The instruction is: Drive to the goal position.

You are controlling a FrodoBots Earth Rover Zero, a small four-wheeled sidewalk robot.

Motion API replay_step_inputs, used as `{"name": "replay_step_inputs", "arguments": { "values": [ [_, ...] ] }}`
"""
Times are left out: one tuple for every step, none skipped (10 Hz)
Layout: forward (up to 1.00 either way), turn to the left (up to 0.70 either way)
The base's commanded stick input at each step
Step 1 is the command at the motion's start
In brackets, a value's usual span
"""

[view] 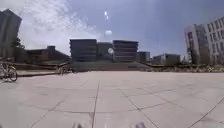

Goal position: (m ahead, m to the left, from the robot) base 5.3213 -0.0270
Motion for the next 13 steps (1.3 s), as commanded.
{"name": "replay_step_inputs", "arguments": {
  "values": [
    [0.45,0.03],
    [0.45,0.03],
    [0.45,0.03],
    [0.45,0.03],
    [0.45,0.03],
    [0.45,0.03],
    [0.45,0.03],
    [0.45,0.03],
    [0.45,0.03],
    [0.45,0.03],
    [0.45,0.03],
    [0.45,0.03],
    [0.45,0.03]
  ]
}}
